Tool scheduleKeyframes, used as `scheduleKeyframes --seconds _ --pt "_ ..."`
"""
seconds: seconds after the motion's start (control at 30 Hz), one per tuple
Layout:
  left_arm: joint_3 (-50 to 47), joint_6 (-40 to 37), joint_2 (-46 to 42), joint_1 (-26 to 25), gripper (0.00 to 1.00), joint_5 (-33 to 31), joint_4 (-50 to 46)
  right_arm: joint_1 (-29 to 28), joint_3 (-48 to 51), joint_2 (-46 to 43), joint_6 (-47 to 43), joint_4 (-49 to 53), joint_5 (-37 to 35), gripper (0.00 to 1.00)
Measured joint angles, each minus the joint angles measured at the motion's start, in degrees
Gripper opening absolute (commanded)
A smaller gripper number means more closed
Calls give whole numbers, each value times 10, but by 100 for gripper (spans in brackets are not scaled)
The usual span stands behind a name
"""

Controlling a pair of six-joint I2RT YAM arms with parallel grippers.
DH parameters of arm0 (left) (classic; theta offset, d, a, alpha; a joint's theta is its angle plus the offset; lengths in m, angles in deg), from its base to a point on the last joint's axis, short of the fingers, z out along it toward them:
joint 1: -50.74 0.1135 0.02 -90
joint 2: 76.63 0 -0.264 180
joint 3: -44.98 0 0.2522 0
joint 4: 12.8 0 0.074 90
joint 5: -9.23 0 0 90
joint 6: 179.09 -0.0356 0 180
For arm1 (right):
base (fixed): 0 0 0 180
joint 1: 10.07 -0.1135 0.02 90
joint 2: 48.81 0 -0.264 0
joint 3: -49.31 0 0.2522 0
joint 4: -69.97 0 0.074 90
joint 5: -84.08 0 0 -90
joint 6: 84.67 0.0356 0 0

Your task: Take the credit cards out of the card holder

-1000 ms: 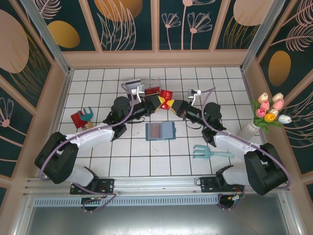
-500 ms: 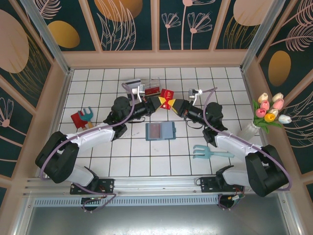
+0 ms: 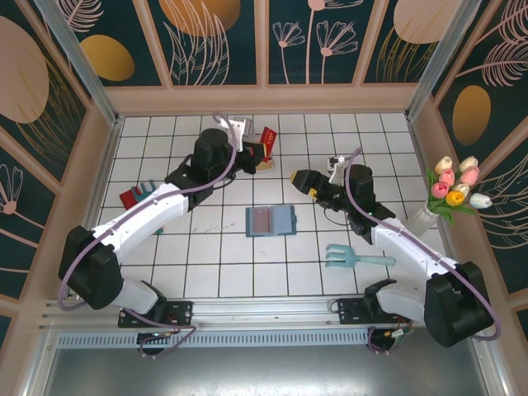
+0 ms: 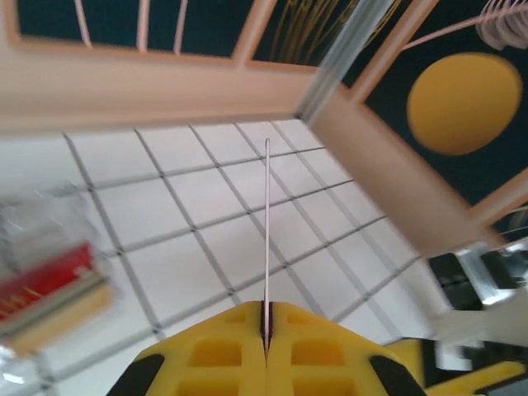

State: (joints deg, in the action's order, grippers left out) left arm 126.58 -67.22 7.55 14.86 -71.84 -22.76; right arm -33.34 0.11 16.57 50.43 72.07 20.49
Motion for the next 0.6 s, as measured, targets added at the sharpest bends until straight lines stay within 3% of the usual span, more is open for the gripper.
scheduleKeyframes --seconds 0.13,0.33,0.6 --pt "62 -148 24 14 0 -12 -68 2 0 -7 -31 48 -34 99" --pt "115 -337 90 34 0 25 -142 5 0 -11 -45 82 -61 99" --pt "276 -483 238 69 0 56 -247 9 0 -6 -47 107 -69 99"
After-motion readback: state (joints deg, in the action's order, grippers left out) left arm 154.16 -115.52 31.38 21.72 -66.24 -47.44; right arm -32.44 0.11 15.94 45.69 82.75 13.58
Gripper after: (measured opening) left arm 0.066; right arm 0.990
